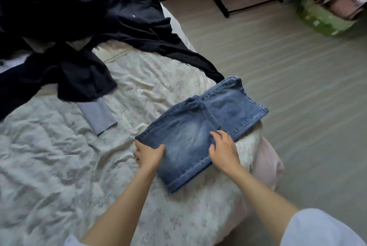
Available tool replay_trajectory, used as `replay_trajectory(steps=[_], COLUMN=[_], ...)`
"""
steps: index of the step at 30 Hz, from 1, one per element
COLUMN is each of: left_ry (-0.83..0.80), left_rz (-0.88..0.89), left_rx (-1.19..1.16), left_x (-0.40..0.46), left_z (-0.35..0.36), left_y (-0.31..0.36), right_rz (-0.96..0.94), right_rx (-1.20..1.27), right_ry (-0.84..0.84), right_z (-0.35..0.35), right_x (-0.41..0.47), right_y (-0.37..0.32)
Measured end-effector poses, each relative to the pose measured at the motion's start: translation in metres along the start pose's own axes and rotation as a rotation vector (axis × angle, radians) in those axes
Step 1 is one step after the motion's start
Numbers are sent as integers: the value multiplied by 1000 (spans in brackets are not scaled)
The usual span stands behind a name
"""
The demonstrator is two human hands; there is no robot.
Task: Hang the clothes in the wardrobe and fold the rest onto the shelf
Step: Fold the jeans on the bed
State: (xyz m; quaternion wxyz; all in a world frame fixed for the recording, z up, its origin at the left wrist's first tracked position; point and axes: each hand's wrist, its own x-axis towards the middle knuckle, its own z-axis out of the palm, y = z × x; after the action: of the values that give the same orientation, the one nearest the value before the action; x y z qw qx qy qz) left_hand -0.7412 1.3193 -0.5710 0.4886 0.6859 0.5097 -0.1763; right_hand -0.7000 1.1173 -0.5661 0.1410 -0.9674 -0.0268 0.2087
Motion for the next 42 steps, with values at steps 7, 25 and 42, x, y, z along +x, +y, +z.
replay_trajectory(steps=[7,25,42], left_ry=[-149,32,-118], left_rz=[-224,370,757], left_rx=[-540,-116,278], left_x=[11,-96,-63], left_z=[5,-94,-44], left_y=[-12,-9,56], right_rz=[-121,-250,55], right_rx=[128,144,564], right_ry=[-141,-179,18], right_z=[33,-7,-74], right_x=[-18,-143,-31], right_y=[-27,-116,-27])
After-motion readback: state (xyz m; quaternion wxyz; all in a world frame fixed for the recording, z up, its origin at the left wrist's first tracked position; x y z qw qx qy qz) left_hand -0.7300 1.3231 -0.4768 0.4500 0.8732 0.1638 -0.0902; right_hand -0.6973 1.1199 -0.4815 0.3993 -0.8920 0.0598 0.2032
